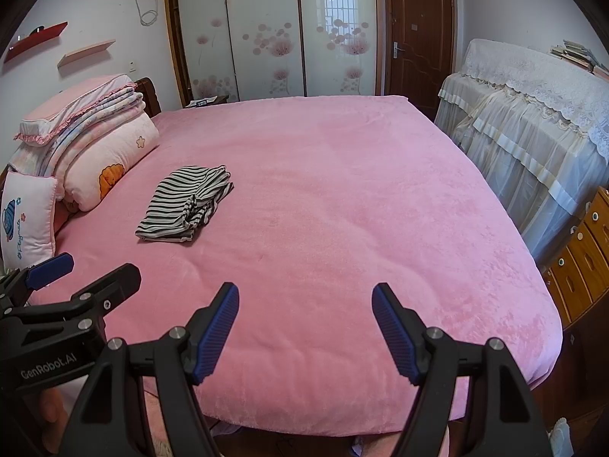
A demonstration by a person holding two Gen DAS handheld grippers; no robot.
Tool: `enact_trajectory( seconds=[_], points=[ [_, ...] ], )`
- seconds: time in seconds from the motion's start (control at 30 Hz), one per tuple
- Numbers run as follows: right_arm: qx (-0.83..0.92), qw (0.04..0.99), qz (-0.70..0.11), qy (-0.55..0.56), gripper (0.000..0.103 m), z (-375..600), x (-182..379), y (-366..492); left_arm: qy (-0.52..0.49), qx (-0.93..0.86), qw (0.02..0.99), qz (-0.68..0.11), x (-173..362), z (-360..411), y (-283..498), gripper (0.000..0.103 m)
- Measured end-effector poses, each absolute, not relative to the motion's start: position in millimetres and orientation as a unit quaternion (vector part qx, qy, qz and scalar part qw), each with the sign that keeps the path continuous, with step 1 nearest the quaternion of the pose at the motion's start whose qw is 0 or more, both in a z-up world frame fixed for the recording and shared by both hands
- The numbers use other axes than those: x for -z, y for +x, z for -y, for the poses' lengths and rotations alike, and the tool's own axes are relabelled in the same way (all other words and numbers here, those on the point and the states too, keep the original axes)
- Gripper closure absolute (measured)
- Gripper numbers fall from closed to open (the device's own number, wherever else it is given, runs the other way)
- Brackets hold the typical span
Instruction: Fold small clothes
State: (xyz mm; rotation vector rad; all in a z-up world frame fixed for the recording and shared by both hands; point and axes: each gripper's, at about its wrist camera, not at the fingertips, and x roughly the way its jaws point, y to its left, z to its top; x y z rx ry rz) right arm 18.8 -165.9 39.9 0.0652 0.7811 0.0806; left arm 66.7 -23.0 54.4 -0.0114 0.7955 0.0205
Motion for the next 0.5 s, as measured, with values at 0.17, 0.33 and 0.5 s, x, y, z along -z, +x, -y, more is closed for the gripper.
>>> enact_trajectory(
  seconds=[0.17, 0.33, 0.5],
  points=[
    [-0.038, 0.923, -0.382, 0.031, 0.03, 164.8, -41.3, 18.1, -0.005, -0.01, 0.922, -0.388, -54.8, 24.2, 65.5, 0.0],
    [-0.036, 0.924, -0.38, 0.03, 0.03, 164.7, -43.0, 16.3, -0.003, -0.009, 0.922, -0.387, -55.0, 21.7, 63.9, 0.0],
    [-0.036, 0.924, -0.38, 0.03, 0.03, 164.1, -43.3, 15.3, -0.003, -0.008, 0.922, -0.388, -55.5, 21.5, 62.6, 0.0]
  ],
)
